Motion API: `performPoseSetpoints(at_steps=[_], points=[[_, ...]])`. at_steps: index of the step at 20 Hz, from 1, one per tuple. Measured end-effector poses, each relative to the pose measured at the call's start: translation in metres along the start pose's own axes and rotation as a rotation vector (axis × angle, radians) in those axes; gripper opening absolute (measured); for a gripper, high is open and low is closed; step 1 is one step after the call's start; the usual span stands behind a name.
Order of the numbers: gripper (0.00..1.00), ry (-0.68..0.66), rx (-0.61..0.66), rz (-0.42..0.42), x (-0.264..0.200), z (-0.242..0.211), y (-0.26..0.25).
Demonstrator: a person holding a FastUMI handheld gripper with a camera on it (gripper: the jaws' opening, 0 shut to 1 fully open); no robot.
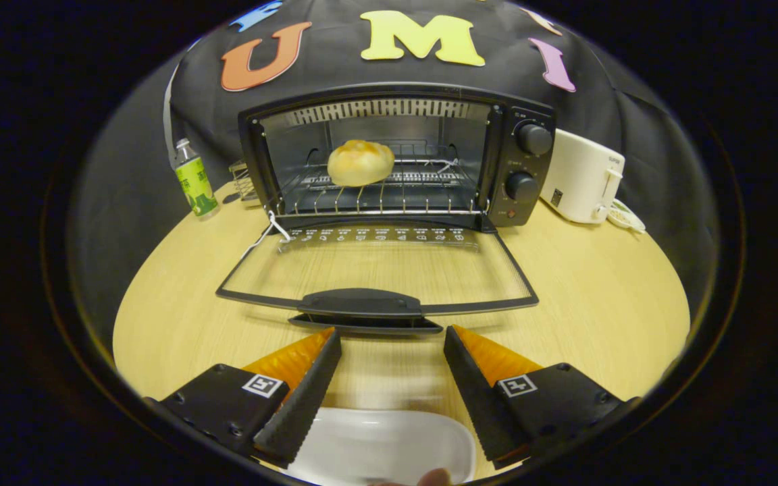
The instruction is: Open the toaster oven, put the food inside, and close the toaster oven door.
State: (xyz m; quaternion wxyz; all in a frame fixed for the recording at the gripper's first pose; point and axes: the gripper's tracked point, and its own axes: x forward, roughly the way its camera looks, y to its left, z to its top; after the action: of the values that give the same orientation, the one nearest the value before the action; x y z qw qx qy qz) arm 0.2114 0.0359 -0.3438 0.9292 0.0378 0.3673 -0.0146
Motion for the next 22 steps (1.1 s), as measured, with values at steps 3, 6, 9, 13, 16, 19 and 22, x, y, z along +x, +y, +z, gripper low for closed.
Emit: performPoseSetpoints(at_steps=[3, 6, 9, 13, 16, 19, 22], points=[[1.00, 0.012, -0.021, -0.009, 0.003, -0.001, 0.001], [1.00, -0.019, -0.058, 0.002, -0.002, 0.008, 0.002], [1.00, -0.147, -0.110, 0.015, -0.023, 0.040, 0.006], [1.00, -0.235, -0.072, 0.026, -0.039, 0.084, 0.007], [0.99, -0.270, -0.076, 0.026, -0.041, 0.105, 0.008], [0.99, -0.284, -0.038, 0.048, -0.040, 0.118, 0.010], [1.00, -0.304, -0.006, 0.054, -0.035, 0.130, 0.005]])
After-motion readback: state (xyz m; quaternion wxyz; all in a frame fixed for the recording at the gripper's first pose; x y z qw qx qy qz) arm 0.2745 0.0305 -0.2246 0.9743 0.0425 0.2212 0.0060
